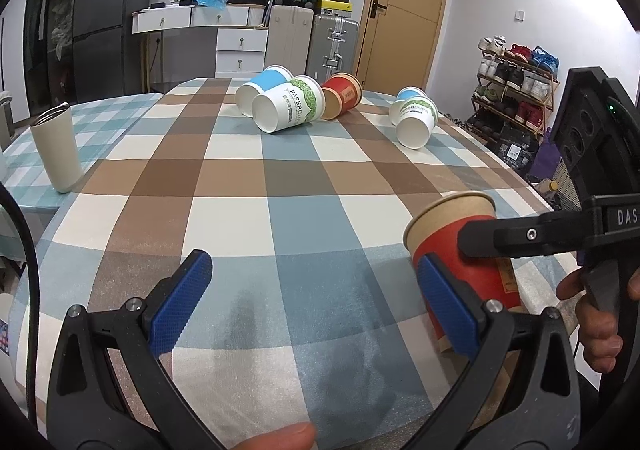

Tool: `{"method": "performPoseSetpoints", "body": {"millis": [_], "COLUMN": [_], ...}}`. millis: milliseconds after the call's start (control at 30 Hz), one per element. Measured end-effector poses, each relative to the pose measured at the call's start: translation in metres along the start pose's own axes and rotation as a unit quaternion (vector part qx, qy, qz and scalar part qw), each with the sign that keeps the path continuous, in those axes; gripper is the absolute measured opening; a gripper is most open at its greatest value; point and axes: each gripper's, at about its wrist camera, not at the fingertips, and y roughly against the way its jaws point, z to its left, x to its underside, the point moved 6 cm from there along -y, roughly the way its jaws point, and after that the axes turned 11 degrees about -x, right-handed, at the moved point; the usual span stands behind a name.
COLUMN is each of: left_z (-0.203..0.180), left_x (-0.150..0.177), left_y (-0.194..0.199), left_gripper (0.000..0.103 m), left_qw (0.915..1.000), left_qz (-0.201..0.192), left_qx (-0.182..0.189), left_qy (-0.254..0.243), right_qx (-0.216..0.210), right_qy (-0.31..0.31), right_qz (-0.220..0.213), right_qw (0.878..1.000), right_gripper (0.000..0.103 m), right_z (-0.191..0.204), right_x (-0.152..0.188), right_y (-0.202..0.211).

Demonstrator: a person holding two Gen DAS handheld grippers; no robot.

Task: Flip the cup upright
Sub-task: 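Grasp the red cup with the right tool while the left tool releases it, then rotate the right tool to turn the red cup opening upward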

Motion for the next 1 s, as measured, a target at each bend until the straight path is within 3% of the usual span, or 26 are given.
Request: {"method": "performPoseSetpoints", "body": {"millis": [167, 400, 600, 767, 1000], "left_z": [0.001, 0.000, 0.000, 0.001, 0.001], "left_x": [0.000, 0.001, 0.001, 0.001, -0.001], "left_y": [-0.001, -0.002, -0.001, 0.000, 0.000], "left_gripper": [0.102, 0.102, 0.102, 0.102, 0.102], "left_qw": [1.0000, 1.0000, 1.0000, 1.0000, 1.0000], "left_qz": [0.001, 0.001, 0.002, 0.000, -0.001], "left_qx": [-0.004, -0.004, -0.005, -0.005, -0.005], "left_qy": [-0.003, -0.003, -0.002, -0.001, -0.002], "right_qx": [-0.003, -0.046, -0.036, -0.014, 0.074], "right_qy": [-0.008, -0.041, -0.026, 0.011, 0.121], "right_qz": [0.001, 0.011, 0.001, -0.020, -0.080], "right_qw": [1.000, 0.998, 0.999, 1.000, 0.987], "right_gripper": [0.078, 0.074, 0.072, 0.071, 0.071], "right_z": [-0.002, -0.006, -0.001, 0.008, 0.028], "right_x": [-0.004, -0.003, -0.001, -0.005, -0.010], "right_y": [-0.005, -0.005, 0.001, 0.010, 0.026]}}
